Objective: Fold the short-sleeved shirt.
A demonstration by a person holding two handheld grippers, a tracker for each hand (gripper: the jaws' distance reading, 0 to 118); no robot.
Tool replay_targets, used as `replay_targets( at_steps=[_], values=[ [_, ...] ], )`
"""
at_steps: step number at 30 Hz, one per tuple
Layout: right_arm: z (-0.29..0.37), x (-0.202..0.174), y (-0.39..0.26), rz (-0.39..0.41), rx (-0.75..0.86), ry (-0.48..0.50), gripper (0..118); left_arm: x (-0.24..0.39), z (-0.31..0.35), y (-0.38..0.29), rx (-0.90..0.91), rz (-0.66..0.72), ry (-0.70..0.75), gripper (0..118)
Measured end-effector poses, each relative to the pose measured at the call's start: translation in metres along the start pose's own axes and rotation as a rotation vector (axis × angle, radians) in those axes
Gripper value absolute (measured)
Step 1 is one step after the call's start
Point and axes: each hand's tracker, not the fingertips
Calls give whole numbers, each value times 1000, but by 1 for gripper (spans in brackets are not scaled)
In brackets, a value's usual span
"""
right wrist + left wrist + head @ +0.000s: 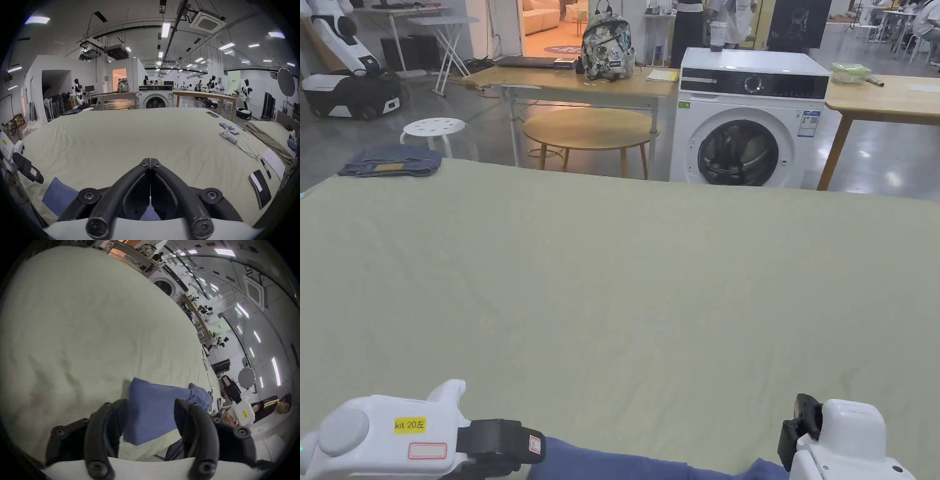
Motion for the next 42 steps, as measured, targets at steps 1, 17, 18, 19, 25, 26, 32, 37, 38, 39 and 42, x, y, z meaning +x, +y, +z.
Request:
replay_targets(
  at_steps=[1,17,18,19,25,26,32,37,38,39,42],
  values=[
    [0,-1,0,1,-1,2,0,-8,-5,0,-15,17,-11,68],
    [6,2,1,-9,57,-3,0,-58,-83,-19,-107,147,-250,15],
    [7,2,1,-10,63,0,0,-60,-81,-19,-96,160,-270,13],
    [7,1,1,-8,66,0,0,-58,-80,-19,-90,164,-274,11],
    [6,-2,2,11,71,9,0,-23,-54,-23,-58,117,-260,8],
    [7,-3,2,10,72,11,0,-18,-48,-22,-48,108,-255,8],
    [9,-10,6,21,91,24,0,-18,7,-1,23,61,-168,8],
    [12,-17,6,27,142,26,0,-6,60,8,96,47,-55,8],
    [13,-18,6,29,154,25,0,-4,65,8,99,48,-44,8],
    [13,-20,5,32,165,25,0,1,70,9,95,45,-29,8],
    [13,-24,4,44,172,29,0,9,74,12,93,22,21,8]
  ],
)
